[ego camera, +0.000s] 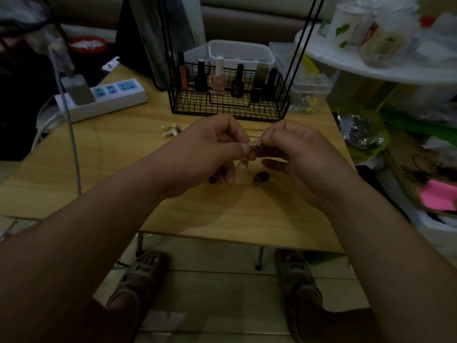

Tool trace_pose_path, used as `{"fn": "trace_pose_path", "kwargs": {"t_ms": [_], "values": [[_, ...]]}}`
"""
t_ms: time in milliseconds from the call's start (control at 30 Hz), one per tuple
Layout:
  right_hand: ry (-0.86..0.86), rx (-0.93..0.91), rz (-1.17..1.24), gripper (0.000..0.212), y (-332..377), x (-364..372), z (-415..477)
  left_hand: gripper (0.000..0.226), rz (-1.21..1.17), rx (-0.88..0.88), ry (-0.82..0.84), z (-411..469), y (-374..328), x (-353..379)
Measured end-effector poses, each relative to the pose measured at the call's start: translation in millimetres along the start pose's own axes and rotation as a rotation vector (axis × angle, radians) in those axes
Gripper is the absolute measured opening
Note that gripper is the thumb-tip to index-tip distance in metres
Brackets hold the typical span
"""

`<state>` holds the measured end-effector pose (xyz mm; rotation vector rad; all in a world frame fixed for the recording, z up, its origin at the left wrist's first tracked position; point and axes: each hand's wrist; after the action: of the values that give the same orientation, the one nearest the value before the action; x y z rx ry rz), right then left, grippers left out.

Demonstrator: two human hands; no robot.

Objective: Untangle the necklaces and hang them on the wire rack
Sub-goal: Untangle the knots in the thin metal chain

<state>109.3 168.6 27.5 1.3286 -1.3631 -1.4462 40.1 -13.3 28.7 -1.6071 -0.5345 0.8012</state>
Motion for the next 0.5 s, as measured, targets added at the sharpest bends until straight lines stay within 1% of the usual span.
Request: {"fn": "trace_pose_path", "kwargs": {"t_ms": [100, 300, 367, 500], "values": [[-0.017, -0.008, -0.012, 0.009, -0.6, -0.5, -0.1, 0.019, 0.016, -0.003, -0.015, 1.5, 2.6, 0.7], [-0.024, -0.013, 0.081, 0.008, 0.8, -0.1, -1.3, 0.024, 0.071, -0.016, -0.026, 2.8, 3.8, 2.7], [-0.027, -0.006, 0.116, 0.009, 1.1, 0.6, -1.3, 0.022, 0.089, -0.005, -0.031, 2.8, 4.1, 3.2], [-0.037, -0.009, 0.125, 0.013, 0.0, 4.3, -1.3, 0.007, 0.147, 0.046, -0.047, 2.3, 4.6, 3.0]]}}
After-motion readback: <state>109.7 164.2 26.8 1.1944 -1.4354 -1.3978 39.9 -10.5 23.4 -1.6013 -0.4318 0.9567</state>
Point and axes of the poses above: each hand's wrist, its own z-axis towards the middle knuckle, its own x-axis out of the palm, y = z × x, and after that the axes turned 4 degrees about -z, right-handed
